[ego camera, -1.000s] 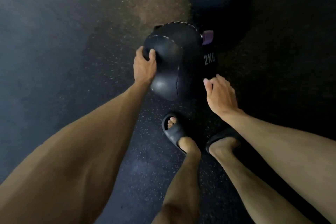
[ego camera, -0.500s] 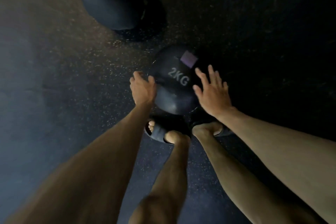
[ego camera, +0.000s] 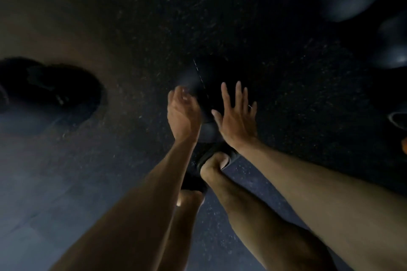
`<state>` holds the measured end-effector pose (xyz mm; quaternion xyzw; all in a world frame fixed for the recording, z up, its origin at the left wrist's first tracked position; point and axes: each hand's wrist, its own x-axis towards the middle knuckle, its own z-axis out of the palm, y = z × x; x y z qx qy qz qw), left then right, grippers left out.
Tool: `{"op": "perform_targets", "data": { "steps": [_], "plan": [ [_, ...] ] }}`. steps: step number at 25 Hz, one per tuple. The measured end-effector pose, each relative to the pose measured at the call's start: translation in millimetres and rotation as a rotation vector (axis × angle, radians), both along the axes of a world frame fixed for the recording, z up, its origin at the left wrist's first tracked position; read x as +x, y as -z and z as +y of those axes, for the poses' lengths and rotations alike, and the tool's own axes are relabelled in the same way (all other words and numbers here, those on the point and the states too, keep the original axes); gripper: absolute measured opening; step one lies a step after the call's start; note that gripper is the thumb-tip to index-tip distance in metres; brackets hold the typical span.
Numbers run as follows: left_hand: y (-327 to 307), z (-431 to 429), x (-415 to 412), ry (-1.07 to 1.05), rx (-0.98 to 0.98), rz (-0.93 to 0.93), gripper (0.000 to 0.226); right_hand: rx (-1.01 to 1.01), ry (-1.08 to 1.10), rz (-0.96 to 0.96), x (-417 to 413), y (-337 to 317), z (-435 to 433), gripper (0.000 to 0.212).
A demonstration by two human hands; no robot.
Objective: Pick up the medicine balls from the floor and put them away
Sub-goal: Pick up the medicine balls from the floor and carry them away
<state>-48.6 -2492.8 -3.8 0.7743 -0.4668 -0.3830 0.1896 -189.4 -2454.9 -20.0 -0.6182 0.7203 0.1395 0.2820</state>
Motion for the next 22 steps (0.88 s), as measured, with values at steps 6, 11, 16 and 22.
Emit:
{"op": "perform_targets", "data": {
  "steps": [6, 11, 16, 22],
  "plan": [
    [13, -48, -87, 0.066, 0.535, 0.011, 0.055, 0.016, 0.651, 0.067, -140, 2, -50, 0.063],
    [-8, -82, -175, 0.333, 0.242, 0.096, 0.044, -0.007, 0.723, -0.143, -151, -16, -43, 0.07],
    [-6, -158, -229, 0.666, 0.158, 0.08, 0.042, 0.087, 0.932, -0.247, -151, -14, -113, 0.084],
    [-5, -249, -194, 0.997, 0.034, -0.018, 0.049, -0.057, 0.993, -0.418, -192, -22, -262, 0.071]
  ]
}}
